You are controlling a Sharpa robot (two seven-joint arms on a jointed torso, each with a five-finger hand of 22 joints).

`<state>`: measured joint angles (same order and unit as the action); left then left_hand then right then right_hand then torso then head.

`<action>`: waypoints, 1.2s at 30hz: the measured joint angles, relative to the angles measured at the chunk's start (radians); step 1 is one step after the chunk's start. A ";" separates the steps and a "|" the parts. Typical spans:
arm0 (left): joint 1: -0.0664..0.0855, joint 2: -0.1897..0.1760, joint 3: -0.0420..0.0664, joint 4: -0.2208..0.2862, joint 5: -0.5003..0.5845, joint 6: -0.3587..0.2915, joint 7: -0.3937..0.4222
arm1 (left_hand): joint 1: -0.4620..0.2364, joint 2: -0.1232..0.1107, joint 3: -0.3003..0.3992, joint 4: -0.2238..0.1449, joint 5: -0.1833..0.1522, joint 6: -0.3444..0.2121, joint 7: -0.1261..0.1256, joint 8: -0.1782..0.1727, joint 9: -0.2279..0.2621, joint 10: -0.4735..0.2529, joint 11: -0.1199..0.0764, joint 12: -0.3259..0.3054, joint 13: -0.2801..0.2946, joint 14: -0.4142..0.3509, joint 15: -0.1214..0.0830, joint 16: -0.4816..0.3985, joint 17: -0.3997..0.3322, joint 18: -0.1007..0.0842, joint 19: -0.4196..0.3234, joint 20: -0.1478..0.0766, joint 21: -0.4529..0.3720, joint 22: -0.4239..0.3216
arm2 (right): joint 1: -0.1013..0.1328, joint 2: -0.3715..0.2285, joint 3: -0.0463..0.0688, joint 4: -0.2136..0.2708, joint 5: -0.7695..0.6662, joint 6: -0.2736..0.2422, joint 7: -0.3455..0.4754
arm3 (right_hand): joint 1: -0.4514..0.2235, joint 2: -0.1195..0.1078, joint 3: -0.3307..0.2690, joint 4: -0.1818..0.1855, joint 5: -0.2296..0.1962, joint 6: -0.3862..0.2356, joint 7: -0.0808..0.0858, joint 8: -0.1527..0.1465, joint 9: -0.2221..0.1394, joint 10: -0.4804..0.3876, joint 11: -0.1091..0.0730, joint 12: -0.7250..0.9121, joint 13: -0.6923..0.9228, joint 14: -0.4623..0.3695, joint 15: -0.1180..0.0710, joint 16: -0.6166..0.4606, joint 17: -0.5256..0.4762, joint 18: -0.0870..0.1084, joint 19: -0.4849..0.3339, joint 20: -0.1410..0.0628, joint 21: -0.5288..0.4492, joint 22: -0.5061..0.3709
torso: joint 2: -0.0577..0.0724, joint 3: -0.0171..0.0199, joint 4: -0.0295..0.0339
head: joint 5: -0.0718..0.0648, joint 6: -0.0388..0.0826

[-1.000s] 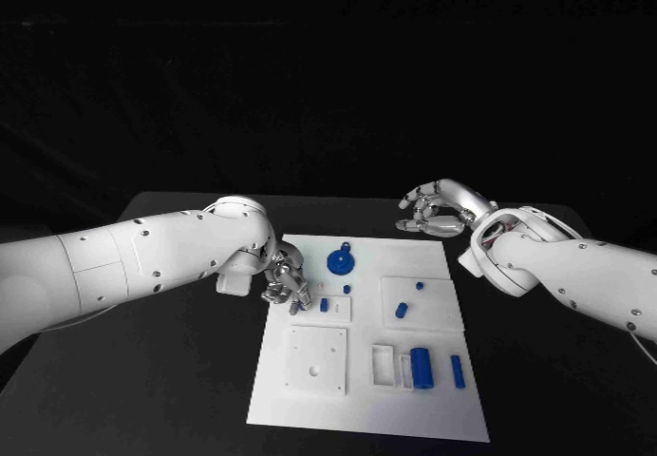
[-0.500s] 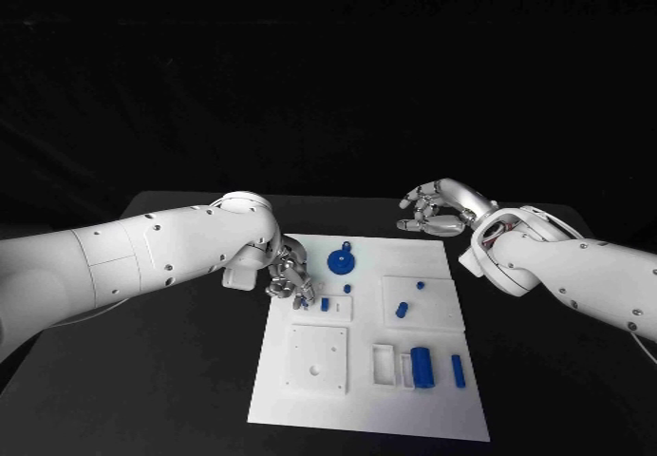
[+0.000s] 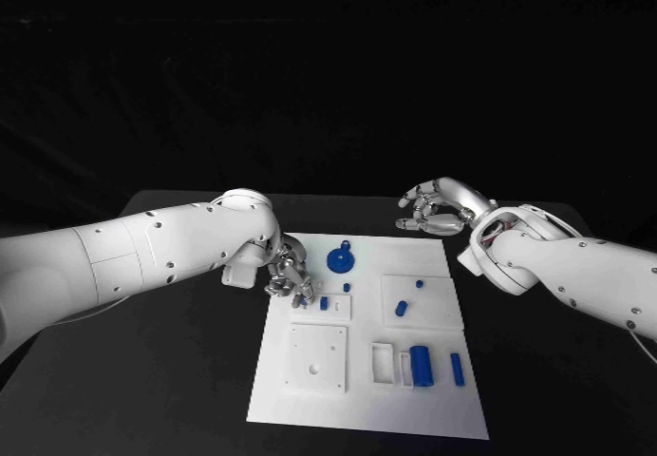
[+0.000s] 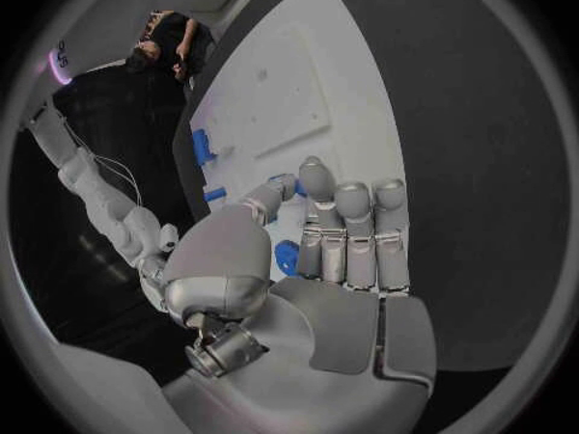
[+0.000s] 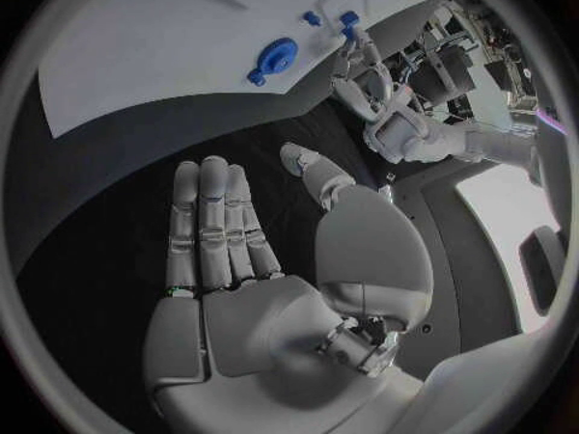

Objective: Assemble the parts on the task board

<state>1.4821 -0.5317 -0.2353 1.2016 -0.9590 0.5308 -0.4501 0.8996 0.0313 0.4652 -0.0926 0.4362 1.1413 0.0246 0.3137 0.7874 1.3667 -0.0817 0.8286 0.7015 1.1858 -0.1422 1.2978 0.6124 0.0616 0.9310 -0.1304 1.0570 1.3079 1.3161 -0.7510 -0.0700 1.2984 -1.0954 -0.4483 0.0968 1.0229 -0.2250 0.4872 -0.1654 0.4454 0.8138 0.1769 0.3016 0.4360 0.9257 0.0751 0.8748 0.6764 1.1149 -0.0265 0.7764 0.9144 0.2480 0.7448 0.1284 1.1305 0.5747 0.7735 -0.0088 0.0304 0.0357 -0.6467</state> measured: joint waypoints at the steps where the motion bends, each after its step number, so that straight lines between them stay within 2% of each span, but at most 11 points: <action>1: 0.000 0.000 0.000 -0.001 0.001 0.001 0.000 | 0.000 0.000 0.000 0.000 0.000 0.000 0.000 0.000 0.000 0.000 0.000 0.000 0.000 0.000 0.000 0.000 0.000 0.000 0.000 0.000 0.000 0.000 | 0.000 0.000 0.000 0.000 0.000 0.000 0.000 | 0.000 0.000 0.000 0.000 0.000 0.000 0.000 0.000 0.000 0.000 0.000 0.000 0.000 0.000 0.000 0.000 0.000 0.000 0.000 0.000 0.000 0.000 | 0.000 0.0000 0.0002 | 0.000 0.000; 36: -0.005 -0.012 -0.003 -0.012 0.072 0.006 0.000 | 0.003 0.003 0.001 -0.003 -0.004 0.000 0.000 -0.001 0.006 -0.003 0.000 0.004 0.001 0.002 0.002 0.004 0.001 0.000 0.000 0.000 0.004 0.000 | 0.000 0.003 0.000 -0.001 0.000 0.002 0.000 | 0.000 0.000 0.000 0.000 0.000 0.001 -0.002 0.000 0.000 0.000 0.000 0.004 -0.002 0.000 0.000 -0.004 0.001 0.000 0.004 0.004 0.000 0.002 | 0.000 -0.0009 0.0006 | 0.000 0.002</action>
<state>1.4770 -0.5439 -0.2386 1.1899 -0.8865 0.5373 -0.4504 0.9027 0.0343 0.4661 -0.0960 0.4327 1.1413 0.0247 0.3128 0.7938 1.3633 -0.0813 0.8325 0.7022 1.1880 -0.1407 1.3018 0.6132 0.0616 0.9311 -0.1304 1.0608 1.3076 1.3159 -0.7479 -0.0700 1.2971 -1.0952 -0.4467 0.0969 1.0229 -0.2250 0.4872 -0.1655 0.4454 0.8149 0.1754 0.3016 0.4360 0.9257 0.0750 0.8788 0.6741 1.1149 -0.0264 0.7726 0.9149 0.2477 0.7485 0.1321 1.1305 0.5762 0.7731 -0.0097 0.0310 0.0361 -0.6448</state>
